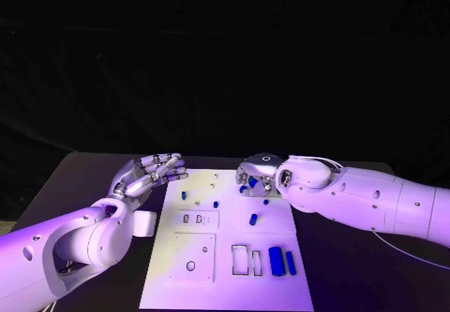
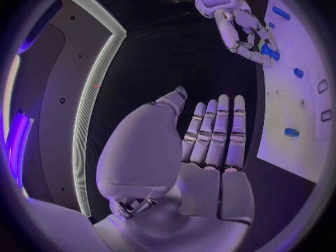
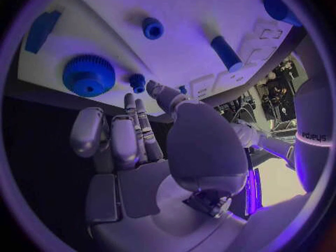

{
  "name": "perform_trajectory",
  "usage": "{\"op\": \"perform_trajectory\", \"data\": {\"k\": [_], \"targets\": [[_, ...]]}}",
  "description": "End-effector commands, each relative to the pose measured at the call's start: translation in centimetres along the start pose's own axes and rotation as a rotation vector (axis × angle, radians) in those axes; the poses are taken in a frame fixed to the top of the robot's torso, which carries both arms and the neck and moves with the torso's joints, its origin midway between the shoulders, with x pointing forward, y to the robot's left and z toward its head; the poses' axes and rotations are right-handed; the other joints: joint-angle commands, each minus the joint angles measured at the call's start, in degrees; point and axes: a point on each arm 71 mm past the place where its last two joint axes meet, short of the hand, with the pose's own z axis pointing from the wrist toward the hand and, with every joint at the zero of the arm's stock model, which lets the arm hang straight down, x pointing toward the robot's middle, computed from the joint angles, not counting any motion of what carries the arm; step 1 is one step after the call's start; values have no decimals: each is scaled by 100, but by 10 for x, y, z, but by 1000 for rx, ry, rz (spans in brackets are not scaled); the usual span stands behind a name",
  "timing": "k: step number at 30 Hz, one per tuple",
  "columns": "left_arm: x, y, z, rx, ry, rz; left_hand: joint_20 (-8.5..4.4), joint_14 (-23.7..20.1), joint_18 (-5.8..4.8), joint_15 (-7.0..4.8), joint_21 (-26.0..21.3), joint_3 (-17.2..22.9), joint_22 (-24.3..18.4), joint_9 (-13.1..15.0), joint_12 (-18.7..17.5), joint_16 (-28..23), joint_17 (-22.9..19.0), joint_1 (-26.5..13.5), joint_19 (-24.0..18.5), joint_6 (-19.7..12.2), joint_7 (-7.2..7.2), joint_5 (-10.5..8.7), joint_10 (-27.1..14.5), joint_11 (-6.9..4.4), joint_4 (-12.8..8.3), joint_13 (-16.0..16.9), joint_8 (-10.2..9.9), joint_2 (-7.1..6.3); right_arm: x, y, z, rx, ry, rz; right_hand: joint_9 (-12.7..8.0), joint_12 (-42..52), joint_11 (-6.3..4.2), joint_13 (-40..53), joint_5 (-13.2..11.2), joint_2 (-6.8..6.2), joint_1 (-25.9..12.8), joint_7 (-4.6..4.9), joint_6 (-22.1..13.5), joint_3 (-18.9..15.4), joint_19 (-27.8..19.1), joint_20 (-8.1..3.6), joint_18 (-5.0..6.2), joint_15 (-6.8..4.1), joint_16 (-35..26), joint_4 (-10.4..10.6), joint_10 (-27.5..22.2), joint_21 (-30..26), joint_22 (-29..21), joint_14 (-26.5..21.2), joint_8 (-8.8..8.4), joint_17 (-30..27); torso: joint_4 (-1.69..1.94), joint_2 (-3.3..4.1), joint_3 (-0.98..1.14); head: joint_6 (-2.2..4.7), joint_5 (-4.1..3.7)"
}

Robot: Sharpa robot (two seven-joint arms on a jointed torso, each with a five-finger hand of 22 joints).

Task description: Assemble the parts on the task board

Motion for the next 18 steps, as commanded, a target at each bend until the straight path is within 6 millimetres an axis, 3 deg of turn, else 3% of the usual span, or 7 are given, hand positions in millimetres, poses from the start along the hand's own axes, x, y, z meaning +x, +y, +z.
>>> {"op": "perform_trajectory", "data": {"k": [1,9,11,15,18], "targets": [[2,-1,0,3,17,-10,14,25,84,6,34,28,-4,-6,-20,-11,8,-27,34,21,101,-31,24,19,21,-3,6,-32,3,-1,0,9,35,-20,11,26,-17,2,18,4,53,-7,38,8,55,-8,-67,14,39,30,-1,41,48,139,28,37,7,11,0,-8,-3],[0,-1,0,-1,12,-8,13,25,84,7,36,29,-5,-6,-24,-14,10,-37,38,21,103,-31,23,21,26,-3,4,-32,4,-1,0,11,32,-23,41,57,-37,-8,1,74,113,-30,110,127,143,-8,-101,2,169,42,62,207,286,143,74,157,22,35,2,7,-11],[-1,-1,0,-2,11,-7,13,25,84,7,36,29,-5,-6,-24,-14,10,-37,38,21,103,-31,23,21,26,-3,4,-32,4,0,0,9,29,-23,54,67,-41,-14,-83,103,138,-42,135,191,158,-11,-109,-8,198,44,95,249,345,137,92,169,24,39,-2,9,-11],[-1,-1,0,-5,9,-6,12,25,83,8,37,30,-6,-7,-29,-16,11,-47,42,20,106,-31,22,24,32,-4,3,-30,4,1,0,4,27,-22,120,95,-90,-27,-473,287,277,-91,261,470,213,-37,-134,-41,279,27,237,375,533,127,187,220,35,44,2,4,-29],[-1,0,0,-6,9,-6,12,25,83,8,37,30,-6,-7,-29,-16,11,-47,42,20,106,-31,22,24,32,-4,3,-30,5,1,1,5,29,-22,145,90,-100,-34,-500,313,291,-100,282,539,257,-44,-152,-48,299,26,275,441,636,123,213,227,47,51,-1,6,-43]]}}
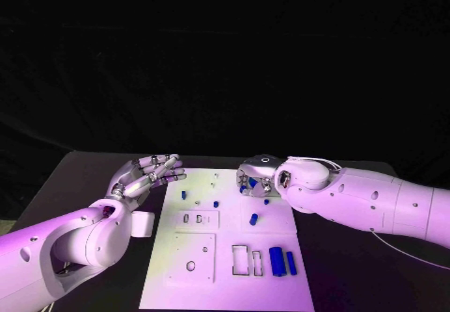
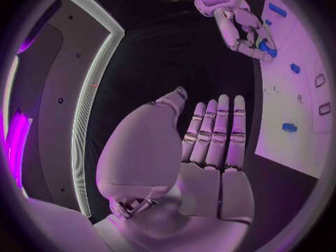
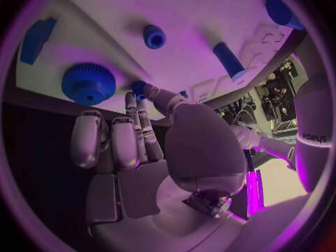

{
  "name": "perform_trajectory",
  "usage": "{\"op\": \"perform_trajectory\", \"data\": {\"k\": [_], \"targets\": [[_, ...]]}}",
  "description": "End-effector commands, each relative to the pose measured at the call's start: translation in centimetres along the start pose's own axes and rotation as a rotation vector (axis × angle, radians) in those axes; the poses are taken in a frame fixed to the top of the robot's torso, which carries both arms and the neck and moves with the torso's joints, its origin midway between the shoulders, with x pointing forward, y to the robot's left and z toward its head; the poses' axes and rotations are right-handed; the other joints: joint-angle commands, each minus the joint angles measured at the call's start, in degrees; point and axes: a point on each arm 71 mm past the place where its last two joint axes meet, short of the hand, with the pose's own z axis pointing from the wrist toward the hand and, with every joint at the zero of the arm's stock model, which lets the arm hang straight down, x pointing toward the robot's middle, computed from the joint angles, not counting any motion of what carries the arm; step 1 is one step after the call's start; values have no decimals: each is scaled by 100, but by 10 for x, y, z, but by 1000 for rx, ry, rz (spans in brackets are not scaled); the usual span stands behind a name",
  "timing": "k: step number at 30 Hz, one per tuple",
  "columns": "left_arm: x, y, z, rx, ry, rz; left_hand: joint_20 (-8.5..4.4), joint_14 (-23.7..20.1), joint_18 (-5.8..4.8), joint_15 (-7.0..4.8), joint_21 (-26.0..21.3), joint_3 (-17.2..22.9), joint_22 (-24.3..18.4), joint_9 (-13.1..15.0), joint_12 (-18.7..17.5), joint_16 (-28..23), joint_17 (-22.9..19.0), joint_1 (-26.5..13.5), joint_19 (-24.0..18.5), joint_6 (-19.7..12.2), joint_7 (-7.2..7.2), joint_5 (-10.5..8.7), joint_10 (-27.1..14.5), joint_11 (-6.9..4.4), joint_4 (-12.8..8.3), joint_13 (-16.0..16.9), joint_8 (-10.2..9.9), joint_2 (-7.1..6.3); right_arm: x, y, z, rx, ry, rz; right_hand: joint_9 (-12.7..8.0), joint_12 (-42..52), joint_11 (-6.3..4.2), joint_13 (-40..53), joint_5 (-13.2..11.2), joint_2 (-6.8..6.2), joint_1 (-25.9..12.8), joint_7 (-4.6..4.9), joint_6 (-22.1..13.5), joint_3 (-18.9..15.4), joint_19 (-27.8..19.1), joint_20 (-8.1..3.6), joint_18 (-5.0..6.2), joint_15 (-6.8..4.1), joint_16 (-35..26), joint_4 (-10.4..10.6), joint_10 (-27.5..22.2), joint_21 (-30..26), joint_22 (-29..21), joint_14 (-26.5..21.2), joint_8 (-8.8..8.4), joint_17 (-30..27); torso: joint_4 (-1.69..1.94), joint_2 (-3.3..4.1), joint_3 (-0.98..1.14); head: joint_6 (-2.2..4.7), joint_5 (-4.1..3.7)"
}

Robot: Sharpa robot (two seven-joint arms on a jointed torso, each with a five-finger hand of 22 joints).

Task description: Assemble the parts on the task board

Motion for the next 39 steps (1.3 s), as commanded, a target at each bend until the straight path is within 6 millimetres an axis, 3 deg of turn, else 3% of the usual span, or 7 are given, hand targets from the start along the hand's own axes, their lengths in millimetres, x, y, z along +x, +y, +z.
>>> {"op": "perform_trajectory", "data": {"k": [1,15,22,29,39], "targets": [[2,-1,0,1,16,-9,12,26,83,7,37,14,-5,-8,-29,-16,7,-47,42,20,106,-31,22,23,16,-3,3,-31,2,1,1,0,13,-16,16,30,-11,-2,-22,45,23,-9,51,47,44,8,-64,-45,36,-1,42,43,50,126,41,8,19,14,-5,-1,-22],[1,0,0,-8,12,-13,10,27,82,10,39,20,-8,-11,-43,-22,12,-69,50,15,116,-32,18,28,31,-3,-4,-22,4,-3,2,32,-8,-22,52,21,-22,-11,-28,71,39,-18,70,121,54,1,-70,-53,63,-6,84,78,102,123,75,20,32,28,-20,-21,-25],[2,0,1,-6,13,-16,9,27,81,11,39,23,-9,-12,-47,-25,13,-73,51,13,119,-31,16,30,34,-4,-6,-19,-2,-3,-4,36,-88,-17,104,23,-34,-16,60,86,70,-22,95,220,153,-9,-107,-64,86,-33,155,204,301,118,125,18,51,25,-17,-13,-33],[2,0,1,-1,12,-15,8,27,80,12,39,37,-11,-12,-51,-28,16,-66,52,15,117,-29,19,30,31,-3,-6,-7,-13,3,-8,27,-218,-3,144,30,-49,-15,84,78,96,-30,118,281,252,-18,-141,-76,101,-66,211,318,476,116,164,15,48,29,-28,29,-38],[3,0,0,2,13,-17,7,28,80,12,39,44,-11,-12,-52,-29,17,-62,53,17,116,-29,23,29,28,-2,-6,-3,-25,7,2,53,-332,5,178,28,-54,-16,119,54,92,-33,137,319,275,-24,-149,-81,117,-84,248,354,529,117,196,17,77,47,-35,63,-45]]}}
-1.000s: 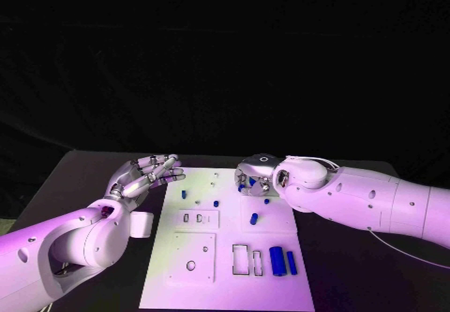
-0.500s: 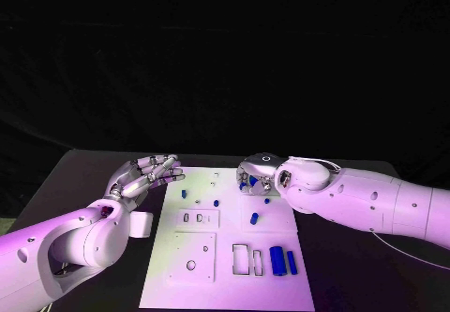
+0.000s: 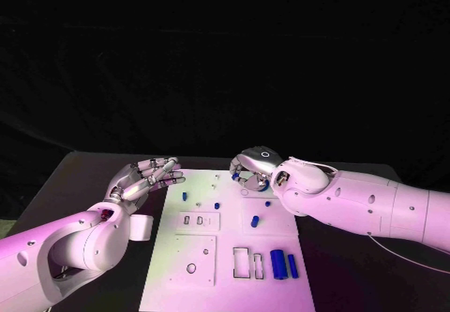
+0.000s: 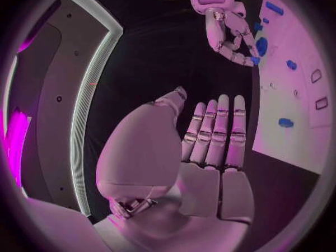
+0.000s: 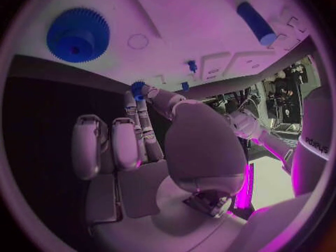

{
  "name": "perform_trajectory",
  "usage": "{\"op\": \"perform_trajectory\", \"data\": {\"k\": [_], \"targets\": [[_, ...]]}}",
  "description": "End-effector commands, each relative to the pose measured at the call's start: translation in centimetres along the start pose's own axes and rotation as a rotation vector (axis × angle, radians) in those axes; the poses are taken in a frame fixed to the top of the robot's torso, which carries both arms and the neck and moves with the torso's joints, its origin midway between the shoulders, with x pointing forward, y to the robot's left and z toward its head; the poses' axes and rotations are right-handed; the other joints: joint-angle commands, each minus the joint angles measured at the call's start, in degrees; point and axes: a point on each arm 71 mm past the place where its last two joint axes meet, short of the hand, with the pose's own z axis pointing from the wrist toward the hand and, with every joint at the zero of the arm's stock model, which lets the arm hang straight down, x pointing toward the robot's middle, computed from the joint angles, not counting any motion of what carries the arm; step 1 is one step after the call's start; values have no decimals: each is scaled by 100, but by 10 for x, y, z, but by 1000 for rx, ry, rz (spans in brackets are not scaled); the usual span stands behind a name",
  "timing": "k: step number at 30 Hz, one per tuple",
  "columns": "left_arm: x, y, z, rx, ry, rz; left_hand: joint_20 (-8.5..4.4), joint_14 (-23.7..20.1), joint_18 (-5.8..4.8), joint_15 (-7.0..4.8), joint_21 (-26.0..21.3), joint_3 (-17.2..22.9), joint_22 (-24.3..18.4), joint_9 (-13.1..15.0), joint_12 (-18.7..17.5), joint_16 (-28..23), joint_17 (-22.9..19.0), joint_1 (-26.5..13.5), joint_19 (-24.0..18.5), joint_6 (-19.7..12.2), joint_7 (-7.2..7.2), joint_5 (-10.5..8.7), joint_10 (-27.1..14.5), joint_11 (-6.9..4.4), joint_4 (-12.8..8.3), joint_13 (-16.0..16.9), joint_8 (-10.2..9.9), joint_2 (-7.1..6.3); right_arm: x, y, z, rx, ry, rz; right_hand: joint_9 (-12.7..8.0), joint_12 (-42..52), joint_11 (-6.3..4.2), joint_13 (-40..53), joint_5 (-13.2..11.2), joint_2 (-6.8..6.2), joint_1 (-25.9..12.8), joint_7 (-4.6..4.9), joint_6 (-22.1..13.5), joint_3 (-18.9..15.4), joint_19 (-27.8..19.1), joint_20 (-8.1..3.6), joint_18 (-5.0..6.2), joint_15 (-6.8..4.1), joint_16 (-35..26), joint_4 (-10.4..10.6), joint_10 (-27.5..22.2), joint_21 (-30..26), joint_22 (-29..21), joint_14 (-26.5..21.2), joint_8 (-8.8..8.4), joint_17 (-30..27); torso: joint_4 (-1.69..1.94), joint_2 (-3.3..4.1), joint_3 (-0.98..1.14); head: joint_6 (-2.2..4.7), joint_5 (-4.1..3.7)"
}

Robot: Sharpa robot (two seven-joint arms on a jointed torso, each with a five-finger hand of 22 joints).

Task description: Assemble the parts on the task board

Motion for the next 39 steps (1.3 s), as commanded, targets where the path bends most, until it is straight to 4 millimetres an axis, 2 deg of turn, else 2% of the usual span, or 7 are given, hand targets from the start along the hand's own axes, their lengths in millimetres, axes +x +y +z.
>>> {"op": "perform_trajectory", "data": {"k": [1,3,8,16,21,32,39], "targets": [[3,-1,0,11,15,-13,-13,28,80,12,40,28,-6,-7,-27,-29,9,-38,33,17,116,-29,23,28,12,-1,-6,18,-5,0,5,27,-85,-10,12,12,-43,4,37,2,40,-11,35,33,32,-6,-61,-42,39,8,74,28,39,114,19,0,11,8,-4,4,-6],[4,-1,0,12,17,-14,-13,28,80,12,40,28,-6,-7,-27,-29,9,-38,33,17,116,-29,23,28,12,-1,-6,18,-5,1,9,29,-95,-10,17,11,-43,3,37,-1,31,-12,38,35,34,-6,-62,-43,44,12,79,31,43,115,23,6,19,13,-6,6,-7],[6,-1,0,12,22,-16,-14,30,80,11,40,39,-8,-7,-30,-32,11,-32,35,22,113,-29,29,27,8,0,-5,22,-3,5,18,31,-109,-11,22,9,-43,2,39,-2,20,-13,40,38,36,-7,-63,-42,51,18,82,35,50,117,28,16,28,18,4,-6,6],[8,-2,0,12,28,-20,-15,30,80,11,40,40,-8,-7,-30,-32,12,-31,35,22,113,-29,30,27,7,0,-5,23,4,11,27,28,-109,-5,30,2,-42,-1,43,-14,-5,-14,36,38,29,-7,-61,-42,49,28,83,32,45,115,32,2,88,54,-7,-10,-8],[9,-2,0,12,30,-21,-15,31,79,10,40,49,-9,-6,-31,-34,14,-25,36,27,109,-29,36,24,3,1,-3,25,8,15,29,23,-102,4,37,-4,-42,-4,39,-26,-26,-15,30,37,26,-7,-60,-42,47,37,84,32,45,112,34,-10,114,71,-13,-28,-17],[10,-2,-1,12,32,-22,-15,31,79,10,40,49,-9,-6,-31,-34,14,-25,36,27,109,-29,36,24,3,1,-3,25,14,18,31,12,-79,16,47,-15,-41,-8,27,-45,-58,-17,20,32,16,-6,-58,-41,48,51,82,27,38,109,36,-20,122,80,-21,-56,-15],[11,-2,-1,11,34,-23,-15,31,79,10,40,49,-9,-6,-31,-34,14,-25,36,27,109,-29,36,24,3,1,-3,25,16,18,34,14,-72,18,49,-18,-40,-10,25,-49,-64,-17,16,31,10,-6,-56,-40,44,54,80,22,30,107,36,-31,138,85,-26,-48,-32]]}}
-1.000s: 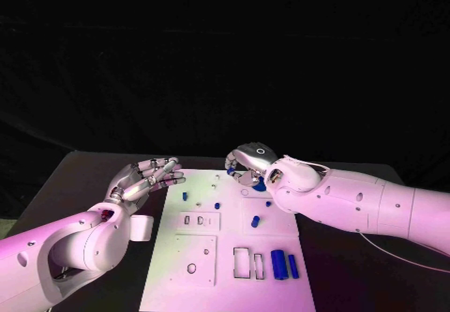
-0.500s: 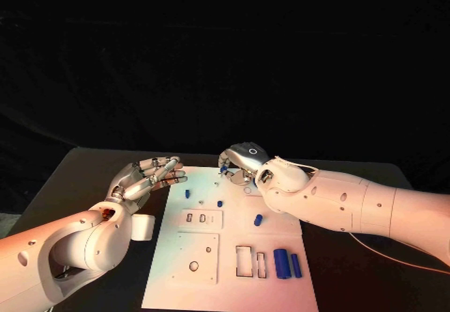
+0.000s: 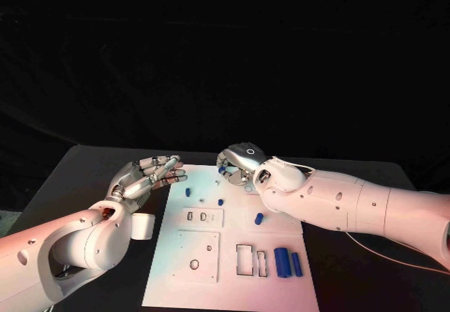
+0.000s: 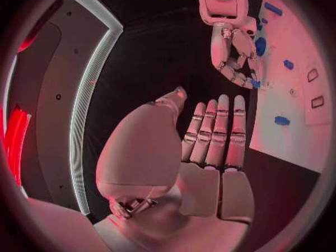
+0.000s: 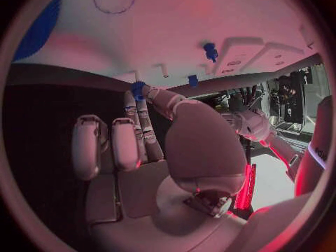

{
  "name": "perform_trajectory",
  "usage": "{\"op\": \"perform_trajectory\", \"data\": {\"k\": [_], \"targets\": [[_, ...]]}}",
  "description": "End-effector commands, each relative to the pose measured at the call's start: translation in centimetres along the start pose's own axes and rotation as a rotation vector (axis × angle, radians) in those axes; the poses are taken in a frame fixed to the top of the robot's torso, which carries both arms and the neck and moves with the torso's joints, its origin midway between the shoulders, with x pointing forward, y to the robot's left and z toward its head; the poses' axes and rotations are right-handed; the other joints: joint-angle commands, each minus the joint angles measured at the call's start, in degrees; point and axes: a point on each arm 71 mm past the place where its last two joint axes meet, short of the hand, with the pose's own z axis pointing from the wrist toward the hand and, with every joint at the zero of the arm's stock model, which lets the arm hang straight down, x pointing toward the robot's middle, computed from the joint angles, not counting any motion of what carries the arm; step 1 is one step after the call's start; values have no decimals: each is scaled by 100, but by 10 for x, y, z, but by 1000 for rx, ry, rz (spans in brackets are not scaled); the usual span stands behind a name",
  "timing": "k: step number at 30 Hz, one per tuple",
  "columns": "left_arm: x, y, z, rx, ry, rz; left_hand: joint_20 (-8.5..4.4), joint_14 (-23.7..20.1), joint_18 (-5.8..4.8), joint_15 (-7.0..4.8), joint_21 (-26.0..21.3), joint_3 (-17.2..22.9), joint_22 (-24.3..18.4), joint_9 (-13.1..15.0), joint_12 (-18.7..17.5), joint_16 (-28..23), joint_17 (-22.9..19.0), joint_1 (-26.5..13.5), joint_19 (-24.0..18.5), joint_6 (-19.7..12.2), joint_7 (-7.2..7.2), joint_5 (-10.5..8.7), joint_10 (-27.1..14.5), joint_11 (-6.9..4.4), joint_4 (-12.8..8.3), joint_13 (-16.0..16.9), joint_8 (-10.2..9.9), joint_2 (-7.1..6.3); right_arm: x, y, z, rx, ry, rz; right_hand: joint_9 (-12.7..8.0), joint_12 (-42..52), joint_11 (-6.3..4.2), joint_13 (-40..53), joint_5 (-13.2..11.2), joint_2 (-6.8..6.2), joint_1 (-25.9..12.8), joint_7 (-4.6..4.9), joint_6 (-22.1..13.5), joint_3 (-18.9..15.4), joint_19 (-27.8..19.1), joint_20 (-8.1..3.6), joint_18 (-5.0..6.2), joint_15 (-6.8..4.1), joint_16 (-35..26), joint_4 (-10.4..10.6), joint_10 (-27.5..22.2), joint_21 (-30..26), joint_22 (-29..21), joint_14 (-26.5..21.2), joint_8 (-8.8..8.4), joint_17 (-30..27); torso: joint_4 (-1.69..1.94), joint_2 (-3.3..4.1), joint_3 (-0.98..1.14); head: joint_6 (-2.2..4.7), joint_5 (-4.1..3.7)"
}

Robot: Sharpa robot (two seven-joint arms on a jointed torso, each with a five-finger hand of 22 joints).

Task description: Assemble the parts on the task board

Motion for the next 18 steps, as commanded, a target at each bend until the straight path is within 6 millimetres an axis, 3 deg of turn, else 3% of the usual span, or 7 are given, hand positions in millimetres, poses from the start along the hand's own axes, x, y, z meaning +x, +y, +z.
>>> {"op": "perform_trajectory", "data": {"k": [1,15,18], "targets": [[3,-1,0,11,18,-12,-15,31,80,10,40,34,-6,-7,-31,-34,9,-25,37,27,109,-29,17,5,-13,1,-3,25,2,1,1,-9,13,0,4,-1,-30,7,4,-9,-25,-6,6,-1,11,-6,-57,-41,21,20,69,15,33,107,19,-5,13,2,-3,7,-17],[4,-2,0,9,19,-12,-17,33,79,8,40,45,-9,-8,-38,-39,14,-23,39,31,108,-30,24,3,-19,2,-4,18,14,0,3,8,51,-5,12,-16,-26,0,-9,-21,-53,-5,-14,-1,-26,-4,-45,-39,9,36,59,-16,-15,97,16,-40,21,17,-7,-8,2],[4,-2,0,9,20,-13,-17,33,79,8,40,45,-9,-8,-38,-39,14,-23,39,31,108,-30,24,3,-19,2,-4,18,16,0,3,11,59,-7,14,-18,-26,0,-15,-23,-58,-5,-16,-2,-27,-4,-45,-38,8,38,59,-17,-15,96,16,-43,7,20,-6,-22,20]]}}
